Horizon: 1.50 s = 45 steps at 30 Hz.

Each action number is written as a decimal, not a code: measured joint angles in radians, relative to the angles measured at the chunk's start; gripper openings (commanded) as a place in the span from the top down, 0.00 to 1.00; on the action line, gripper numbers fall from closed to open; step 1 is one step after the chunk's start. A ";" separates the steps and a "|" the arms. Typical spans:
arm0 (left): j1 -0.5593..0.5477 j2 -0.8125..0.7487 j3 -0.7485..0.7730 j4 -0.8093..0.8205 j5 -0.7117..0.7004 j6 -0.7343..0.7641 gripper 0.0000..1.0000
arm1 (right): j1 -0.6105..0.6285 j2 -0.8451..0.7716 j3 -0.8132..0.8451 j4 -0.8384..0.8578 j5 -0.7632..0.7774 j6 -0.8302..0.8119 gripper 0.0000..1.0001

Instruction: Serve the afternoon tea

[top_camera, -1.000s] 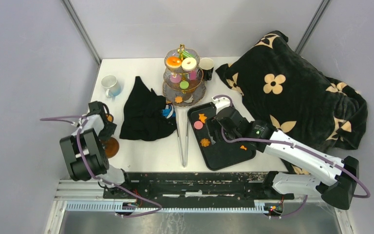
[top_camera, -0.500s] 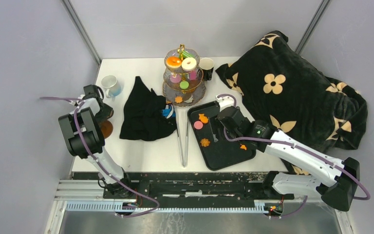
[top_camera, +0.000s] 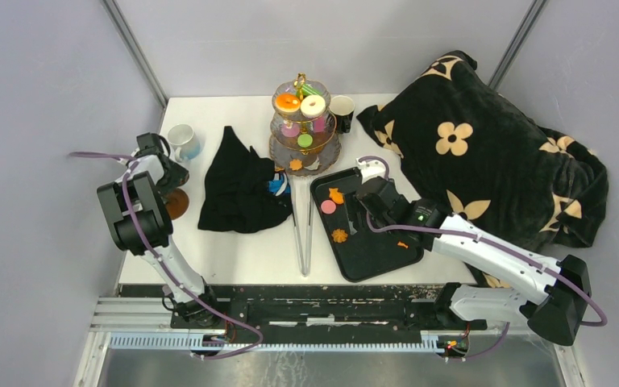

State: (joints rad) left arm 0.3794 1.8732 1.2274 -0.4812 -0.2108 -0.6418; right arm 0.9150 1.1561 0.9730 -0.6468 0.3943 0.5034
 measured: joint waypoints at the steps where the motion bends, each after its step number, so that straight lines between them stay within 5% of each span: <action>1: 0.000 -0.003 -0.007 0.000 -0.007 0.000 0.15 | -0.001 0.000 -0.002 0.002 0.000 0.005 0.18; 21: -0.006 -0.159 -0.160 -0.137 -0.201 -0.025 0.09 | -0.015 -0.032 -0.044 0.002 0.018 0.015 0.16; 31: -0.039 -0.355 0.044 -0.084 -0.072 0.117 0.01 | -0.022 -0.046 -0.043 0.003 0.011 -0.029 0.16; 38: -0.155 -0.161 0.305 -0.085 0.013 0.377 0.07 | -0.026 0.028 0.021 -0.008 -0.019 -0.060 0.17; 45: -0.162 0.018 0.393 -0.161 0.067 0.509 0.05 | -0.027 0.076 0.107 -0.041 -0.031 -0.073 0.17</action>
State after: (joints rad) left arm 0.2173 1.8908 1.6203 -0.6418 -0.1436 -0.1326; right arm 0.8883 1.2324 1.0798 -0.6880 0.3630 0.4301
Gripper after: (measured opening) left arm 0.935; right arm 0.835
